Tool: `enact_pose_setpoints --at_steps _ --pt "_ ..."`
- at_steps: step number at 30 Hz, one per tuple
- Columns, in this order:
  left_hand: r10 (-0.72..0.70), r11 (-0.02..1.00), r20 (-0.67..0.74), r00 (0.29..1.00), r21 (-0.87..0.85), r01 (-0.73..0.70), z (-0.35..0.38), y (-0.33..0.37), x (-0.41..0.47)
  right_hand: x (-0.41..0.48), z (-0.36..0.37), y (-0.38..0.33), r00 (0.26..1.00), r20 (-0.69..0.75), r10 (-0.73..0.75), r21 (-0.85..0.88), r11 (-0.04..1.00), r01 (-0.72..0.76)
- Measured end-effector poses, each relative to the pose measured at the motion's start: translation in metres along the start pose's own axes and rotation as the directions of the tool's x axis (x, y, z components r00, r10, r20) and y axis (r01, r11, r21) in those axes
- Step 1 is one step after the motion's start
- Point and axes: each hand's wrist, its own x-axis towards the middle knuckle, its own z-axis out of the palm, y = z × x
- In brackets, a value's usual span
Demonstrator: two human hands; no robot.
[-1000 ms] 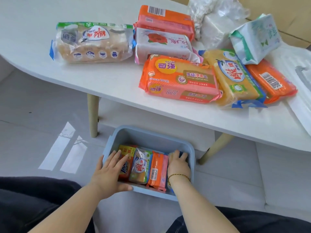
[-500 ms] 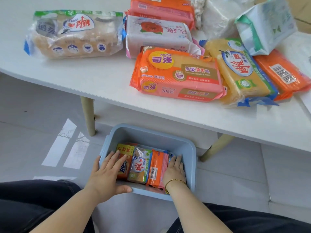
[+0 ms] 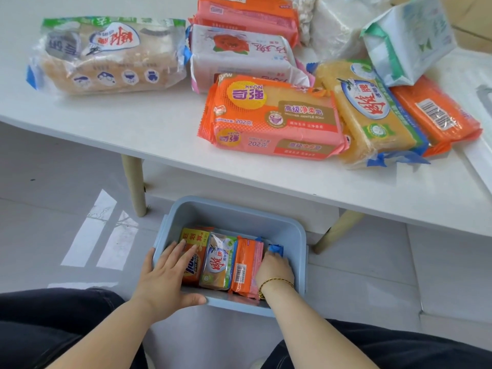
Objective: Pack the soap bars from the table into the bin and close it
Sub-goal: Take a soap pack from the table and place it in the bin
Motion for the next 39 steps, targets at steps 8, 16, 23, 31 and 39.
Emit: enact_pose_setpoints --at_steps 8,16,23,31,39 --pt "-0.009 1.0 0.012 1.0 0.012 0.008 0.0 0.001 0.001 0.025 -0.01 -0.021 0.941 0.157 -0.3 -0.009 0.952 0.305" --pt "-0.024 0.999 0.034 0.999 0.042 0.022 -0.002 0.003 0.0 0.027 -0.021 -0.024 0.927 0.244 -0.284 -0.165 0.93 0.328" --pt "-0.032 0.999 0.049 0.998 0.041 0.03 -0.007 0.005 -0.002 -0.007 -0.029 -0.024 0.94 0.114 -0.322 -0.026 0.945 0.327" --pt "0.002 1.0 -0.135 0.991 -0.006 -0.003 -0.041 0.04 -0.023 -0.102 -0.101 -0.022 0.865 -0.082 -0.494 0.091 0.861 0.5" --pt "0.125 0.902 -0.808 0.576 -0.149 -0.406 -0.132 0.074 -0.077 -0.193 -0.206 0.0 0.58 -0.685 -0.44 0.323 0.53 0.784"
